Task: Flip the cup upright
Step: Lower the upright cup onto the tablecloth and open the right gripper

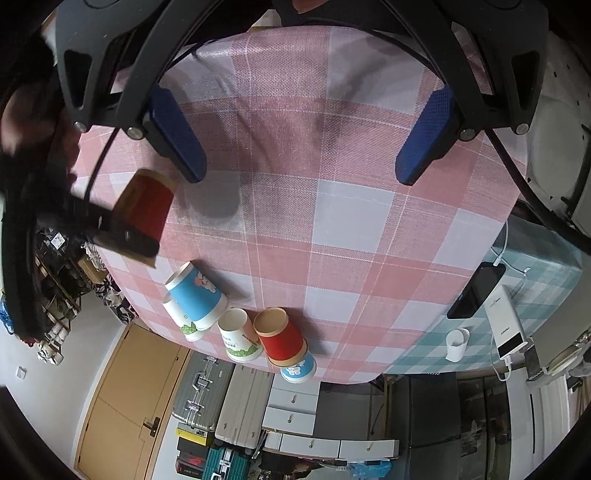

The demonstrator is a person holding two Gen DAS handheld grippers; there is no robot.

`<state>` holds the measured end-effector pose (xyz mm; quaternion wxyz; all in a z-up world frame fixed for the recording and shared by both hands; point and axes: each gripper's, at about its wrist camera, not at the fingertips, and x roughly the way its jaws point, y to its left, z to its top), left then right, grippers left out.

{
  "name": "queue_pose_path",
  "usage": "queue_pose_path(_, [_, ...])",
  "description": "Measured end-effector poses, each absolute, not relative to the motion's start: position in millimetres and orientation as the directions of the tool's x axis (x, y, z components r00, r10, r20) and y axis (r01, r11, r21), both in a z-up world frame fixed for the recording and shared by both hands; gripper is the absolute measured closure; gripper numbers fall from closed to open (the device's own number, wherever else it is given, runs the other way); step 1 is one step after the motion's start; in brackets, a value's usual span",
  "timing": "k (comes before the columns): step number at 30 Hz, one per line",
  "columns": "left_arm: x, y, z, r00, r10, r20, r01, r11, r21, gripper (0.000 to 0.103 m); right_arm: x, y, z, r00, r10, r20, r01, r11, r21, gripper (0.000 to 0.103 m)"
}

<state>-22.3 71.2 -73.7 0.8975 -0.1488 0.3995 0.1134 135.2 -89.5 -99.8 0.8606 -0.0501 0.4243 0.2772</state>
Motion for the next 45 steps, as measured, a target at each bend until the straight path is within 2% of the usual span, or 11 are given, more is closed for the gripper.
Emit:
queue_pose_path(6, [-27.3, 68.4, -69.7, 0.661, 0.080, -0.746, -0.316, 0.932, -0.180, 0.001, 99.5, -101.1, -114.3, 0.572, 0.421, -0.704, -0.510, 0.854, 0.096, 0.035])
queue_pose_path(11, [-31.1, 64.0, -66.0, 0.666, 0.082, -0.741, -0.310, 0.934, -0.175, 0.001, 90.1, -112.8, -124.4, 0.573, 0.415, -0.707, -0.476, 0.871, 0.125, 0.035])
queue_pose_path(13, [-31.4, 63.3, -65.2, 0.666, 0.086, -0.741, -0.311, 0.935, -0.172, 0.001, 84.3, -111.6, -125.1, 0.577, 0.421, -0.700, -0.493, 0.863, 0.112, 0.033])
queue_pose_path(15, [-32.1, 63.0, -64.5, 0.667, 0.084, -0.741, -0.311, 0.934, -0.175, 0.001, 80.0, -109.9, -124.8, 0.578, 0.415, -0.702, -0.504, 0.859, 0.093, 0.021])
queue_pose_path(17, [-31.6, 63.3, -65.0, 0.667, 0.084, -0.740, -0.309, 0.935, -0.173, 0.001, 75.5, -111.2, -123.0, 0.587, 0.417, -0.693, -0.509, 0.857, 0.084, 0.016])
queue_pose_path(25, [-33.1, 60.2, -62.5, 0.671, 0.088, -0.736, -0.307, 0.937, -0.167, 0.001, 71.2, -120.4, -107.7, 0.603, 0.431, -0.672, -0.505, 0.857, 0.097, 0.012])
queue_pose_path(31, [-27.4, 55.4, -53.0, 0.687, 0.086, -0.722, -0.295, 0.940, -0.170, 0.001, 61.0, -139.1, -71.3, 0.634, 0.495, -0.595, -0.508, 0.846, 0.163, 0.011])
queue_pose_path(34, [-23.0, 49.9, -48.4, 0.697, 0.081, -0.713, -0.278, 0.946, -0.164, 0.001, 52.2, -150.7, -53.4, 0.668, 0.486, -0.564, -0.483, 0.859, 0.169, 0.006])
queue_pose_path(45, [-4.5, 8.2, -42.1, 0.732, 0.034, -0.681, -0.168, 0.977, -0.132, 0.001, 34.3, -171.8, -54.3, 0.636, 0.373, -0.675, -0.376, 0.914, 0.150, 0.006])
